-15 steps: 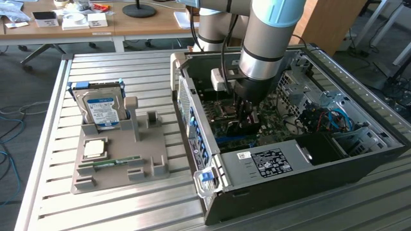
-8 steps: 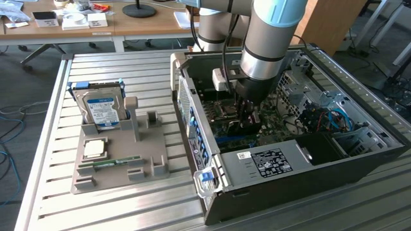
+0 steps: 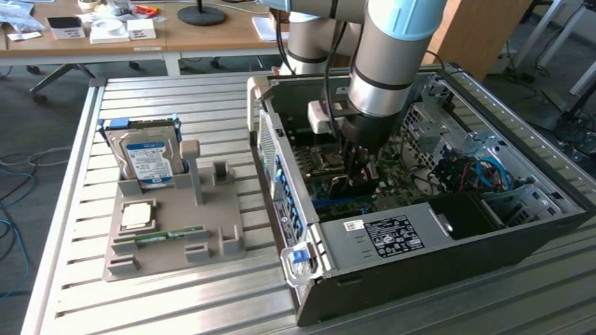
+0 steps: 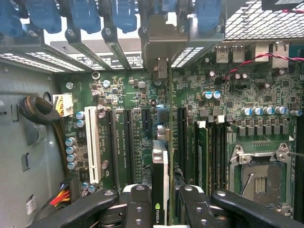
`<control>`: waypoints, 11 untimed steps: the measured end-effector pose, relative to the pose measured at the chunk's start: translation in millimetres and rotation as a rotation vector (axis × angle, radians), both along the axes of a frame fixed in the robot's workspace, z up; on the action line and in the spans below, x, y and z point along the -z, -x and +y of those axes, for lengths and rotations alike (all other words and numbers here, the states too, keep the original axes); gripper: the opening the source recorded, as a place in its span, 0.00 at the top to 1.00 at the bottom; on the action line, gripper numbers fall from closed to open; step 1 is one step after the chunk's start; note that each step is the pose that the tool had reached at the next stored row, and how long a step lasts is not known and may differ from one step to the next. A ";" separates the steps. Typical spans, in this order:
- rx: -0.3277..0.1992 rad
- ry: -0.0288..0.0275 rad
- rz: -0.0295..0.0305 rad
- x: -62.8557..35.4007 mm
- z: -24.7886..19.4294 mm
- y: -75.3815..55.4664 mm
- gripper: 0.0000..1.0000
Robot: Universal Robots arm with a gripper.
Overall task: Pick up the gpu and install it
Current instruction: 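Insert the gpu into the slot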
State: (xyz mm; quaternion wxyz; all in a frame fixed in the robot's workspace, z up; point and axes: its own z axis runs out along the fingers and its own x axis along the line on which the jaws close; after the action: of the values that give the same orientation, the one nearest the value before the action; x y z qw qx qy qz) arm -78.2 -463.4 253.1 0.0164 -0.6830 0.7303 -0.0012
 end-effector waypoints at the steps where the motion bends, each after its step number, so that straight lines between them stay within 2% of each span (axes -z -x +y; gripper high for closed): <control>1: 0.000 0.0001 0.0000 0.0 0.1 0.3 0.73; 11: 0.000 0.0000 0.0000 2.1 0.1 3.7 0.73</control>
State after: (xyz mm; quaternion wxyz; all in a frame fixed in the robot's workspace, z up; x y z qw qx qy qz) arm -81.9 -463.3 251.0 0.0164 -0.6830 0.7302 -0.0012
